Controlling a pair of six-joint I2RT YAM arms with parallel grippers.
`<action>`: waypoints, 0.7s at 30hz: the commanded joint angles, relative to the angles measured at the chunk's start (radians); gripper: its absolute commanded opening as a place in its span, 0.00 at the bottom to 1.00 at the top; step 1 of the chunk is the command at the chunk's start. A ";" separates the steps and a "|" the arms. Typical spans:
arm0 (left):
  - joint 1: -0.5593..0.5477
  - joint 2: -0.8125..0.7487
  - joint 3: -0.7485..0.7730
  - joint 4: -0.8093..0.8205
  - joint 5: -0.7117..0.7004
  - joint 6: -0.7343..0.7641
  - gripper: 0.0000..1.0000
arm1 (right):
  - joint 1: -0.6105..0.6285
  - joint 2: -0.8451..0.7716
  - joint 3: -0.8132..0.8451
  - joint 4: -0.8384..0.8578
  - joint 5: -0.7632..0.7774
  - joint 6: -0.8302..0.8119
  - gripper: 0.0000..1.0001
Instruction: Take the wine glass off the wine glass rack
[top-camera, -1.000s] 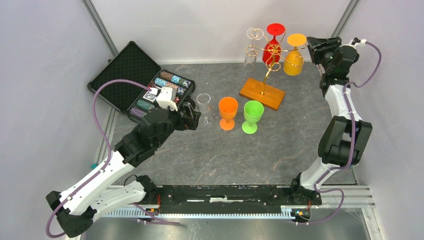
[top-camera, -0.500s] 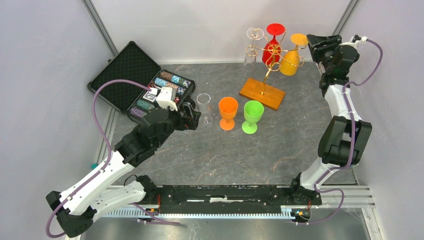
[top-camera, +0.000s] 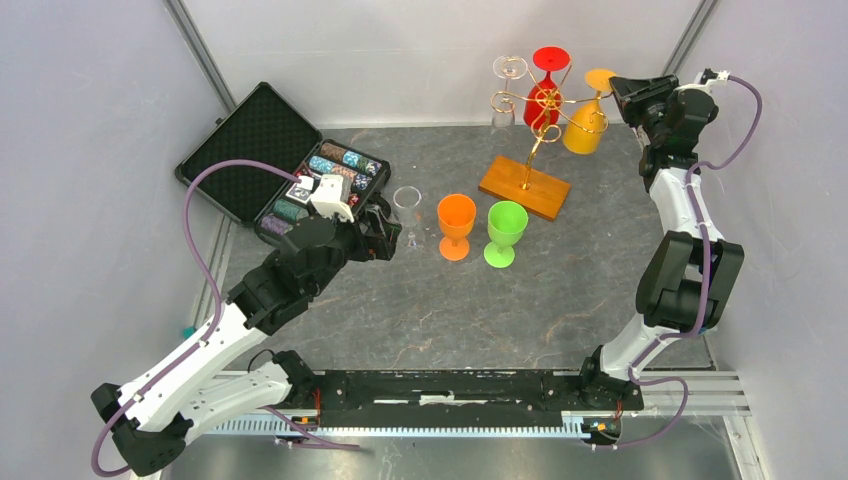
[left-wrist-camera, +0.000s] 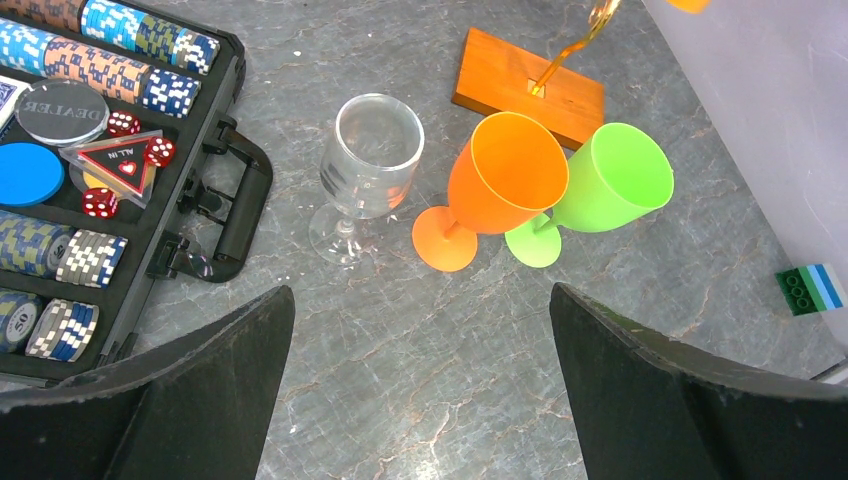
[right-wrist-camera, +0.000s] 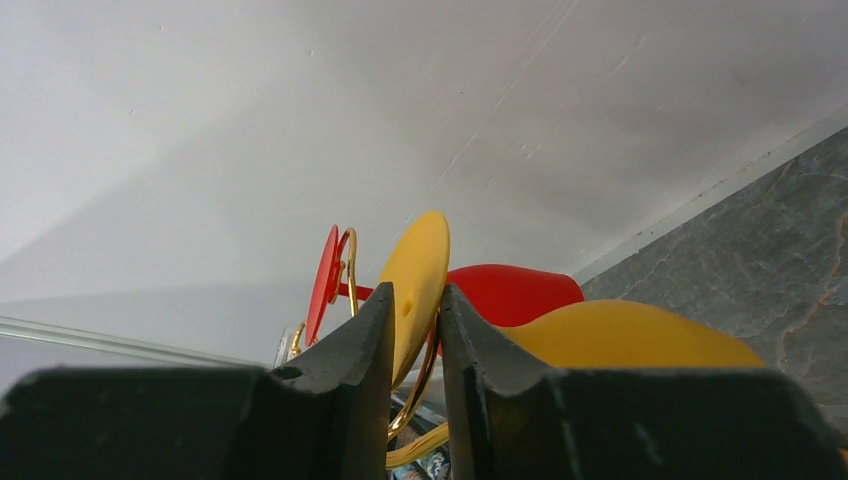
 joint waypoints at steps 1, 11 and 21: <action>0.001 -0.013 0.002 0.018 -0.023 -0.031 1.00 | 0.001 0.001 0.044 0.040 -0.006 0.002 0.25; 0.001 -0.015 0.007 0.022 -0.026 -0.032 1.00 | 0.003 -0.043 0.021 0.021 0.047 0.036 0.02; 0.001 -0.024 0.004 0.022 -0.030 -0.028 1.00 | 0.003 -0.143 -0.046 -0.028 0.107 0.088 0.00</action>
